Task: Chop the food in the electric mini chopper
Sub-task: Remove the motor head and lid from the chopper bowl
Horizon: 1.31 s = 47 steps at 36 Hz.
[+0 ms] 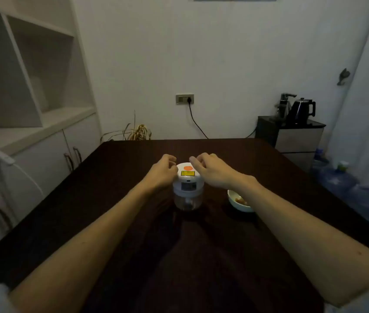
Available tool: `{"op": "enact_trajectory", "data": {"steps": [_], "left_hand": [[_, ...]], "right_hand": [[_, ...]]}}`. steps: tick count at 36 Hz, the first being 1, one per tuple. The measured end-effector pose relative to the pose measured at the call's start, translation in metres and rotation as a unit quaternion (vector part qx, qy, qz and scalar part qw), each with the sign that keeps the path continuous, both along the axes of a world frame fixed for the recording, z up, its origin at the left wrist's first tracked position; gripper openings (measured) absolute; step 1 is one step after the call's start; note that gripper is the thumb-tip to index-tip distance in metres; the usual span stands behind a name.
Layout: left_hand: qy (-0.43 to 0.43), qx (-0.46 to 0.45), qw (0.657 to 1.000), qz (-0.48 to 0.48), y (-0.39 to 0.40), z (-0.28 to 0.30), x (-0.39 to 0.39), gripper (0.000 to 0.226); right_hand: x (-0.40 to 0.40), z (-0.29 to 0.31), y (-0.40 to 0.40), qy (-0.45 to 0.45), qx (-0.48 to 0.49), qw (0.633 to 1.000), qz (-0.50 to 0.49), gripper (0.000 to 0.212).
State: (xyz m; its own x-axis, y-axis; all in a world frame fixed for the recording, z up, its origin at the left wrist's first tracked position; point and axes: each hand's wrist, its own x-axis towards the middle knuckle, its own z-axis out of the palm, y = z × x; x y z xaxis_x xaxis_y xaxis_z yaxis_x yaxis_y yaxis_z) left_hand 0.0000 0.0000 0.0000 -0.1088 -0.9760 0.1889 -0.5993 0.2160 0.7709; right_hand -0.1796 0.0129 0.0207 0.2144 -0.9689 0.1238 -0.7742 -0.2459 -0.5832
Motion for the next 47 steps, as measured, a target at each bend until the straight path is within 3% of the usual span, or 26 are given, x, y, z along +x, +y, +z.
{"op": "enact_trajectory", "data": {"steps": [14, 26, 33, 38, 47], "left_hand": [[0.012, 0.006, 1.0, -0.001, 0.006, -0.017, 0.004, 0.035], [0.142, 0.038, 0.989, -0.016, 0.019, -0.027, 0.004, 0.032], [0.207, 0.077, 0.974, -0.059, 0.031, -0.03, 0.008, 0.029], [0.178, 0.098, 0.975, -0.095, 0.031, -0.032, 0.015, 0.048], [0.114, 0.134, 0.979, -0.105, 0.028, -0.037, 0.012, 0.101]], "right_hand": [[0.011, -0.033, -0.004, 0.005, -0.023, 1.0, -0.01, 0.051], [0.022, -0.041, -0.004, -0.032, -0.088, 0.995, -0.031, 0.046], [0.033, -0.034, -0.007, 0.049, -0.135, 0.984, -0.108, 0.069], [0.042, -0.031, -0.012, 0.091, -0.129, 0.98, -0.119, 0.094], [0.053, -0.04, -0.014, 0.092, -0.113, 0.98, -0.133, 0.108]]}}
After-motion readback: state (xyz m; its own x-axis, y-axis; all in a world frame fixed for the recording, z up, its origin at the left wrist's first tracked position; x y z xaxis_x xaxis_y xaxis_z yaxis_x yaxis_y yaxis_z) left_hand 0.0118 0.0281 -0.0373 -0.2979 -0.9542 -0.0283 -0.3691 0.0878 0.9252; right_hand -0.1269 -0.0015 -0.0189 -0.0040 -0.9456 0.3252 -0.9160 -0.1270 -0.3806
